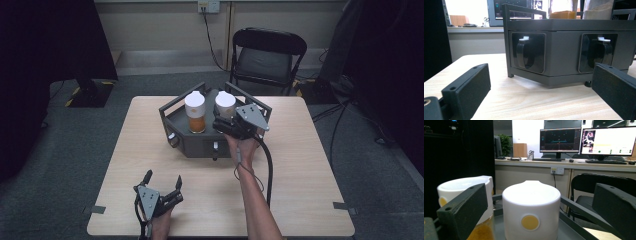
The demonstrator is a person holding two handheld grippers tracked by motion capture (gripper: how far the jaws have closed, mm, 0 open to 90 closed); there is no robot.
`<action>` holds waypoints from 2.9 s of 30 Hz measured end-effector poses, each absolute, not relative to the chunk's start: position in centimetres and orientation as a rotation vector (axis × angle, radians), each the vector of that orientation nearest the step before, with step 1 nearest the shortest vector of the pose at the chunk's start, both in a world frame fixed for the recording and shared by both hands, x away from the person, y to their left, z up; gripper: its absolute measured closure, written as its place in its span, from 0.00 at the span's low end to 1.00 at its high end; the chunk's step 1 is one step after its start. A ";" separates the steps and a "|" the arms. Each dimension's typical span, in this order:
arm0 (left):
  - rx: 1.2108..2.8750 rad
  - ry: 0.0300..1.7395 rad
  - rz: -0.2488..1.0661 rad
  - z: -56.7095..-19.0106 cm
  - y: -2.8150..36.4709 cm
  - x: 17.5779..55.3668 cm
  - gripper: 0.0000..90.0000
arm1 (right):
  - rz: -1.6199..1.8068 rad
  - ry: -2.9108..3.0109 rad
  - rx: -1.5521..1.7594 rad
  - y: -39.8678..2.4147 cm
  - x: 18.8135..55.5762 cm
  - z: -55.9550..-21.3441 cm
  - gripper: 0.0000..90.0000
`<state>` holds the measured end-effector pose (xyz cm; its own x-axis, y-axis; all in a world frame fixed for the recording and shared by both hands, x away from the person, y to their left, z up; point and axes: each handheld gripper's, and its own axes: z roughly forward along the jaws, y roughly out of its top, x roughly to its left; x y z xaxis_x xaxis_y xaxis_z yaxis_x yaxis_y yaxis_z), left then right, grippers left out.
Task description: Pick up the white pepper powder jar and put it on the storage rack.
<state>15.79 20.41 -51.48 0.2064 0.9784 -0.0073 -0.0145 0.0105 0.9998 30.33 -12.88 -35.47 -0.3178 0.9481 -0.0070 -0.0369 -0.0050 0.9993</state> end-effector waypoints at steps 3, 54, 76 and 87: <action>1.283 1.048 1.056 -51.5 20.4 15.8 0.02 | 1.468 1.424 1.013 -13.3 29.9 -35.4 0.00; 1.282 1.051 1.059 -51.5 20.3 15.8 0.02 | 1.461 1.381 1.006 -15.8 19.4 -40.3 0.00; 1.281 1.051 1.059 -51.5 20.3 15.8 0.02 | 1.451 1.345 1.077 -16.5 16.4 -43.9 0.00; 1.282 1.050 1.059 -51.5 20.3 15.8 0.02 | 1.427 1.334 1.074 -16.4 15.5 -45.4 0.00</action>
<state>15.78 20.35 -51.48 0.2027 0.9792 -0.0064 -0.0148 0.0096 0.9998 15.55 -16.41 -45.36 -0.2375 0.9711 0.0239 -0.0413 -0.0347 0.9985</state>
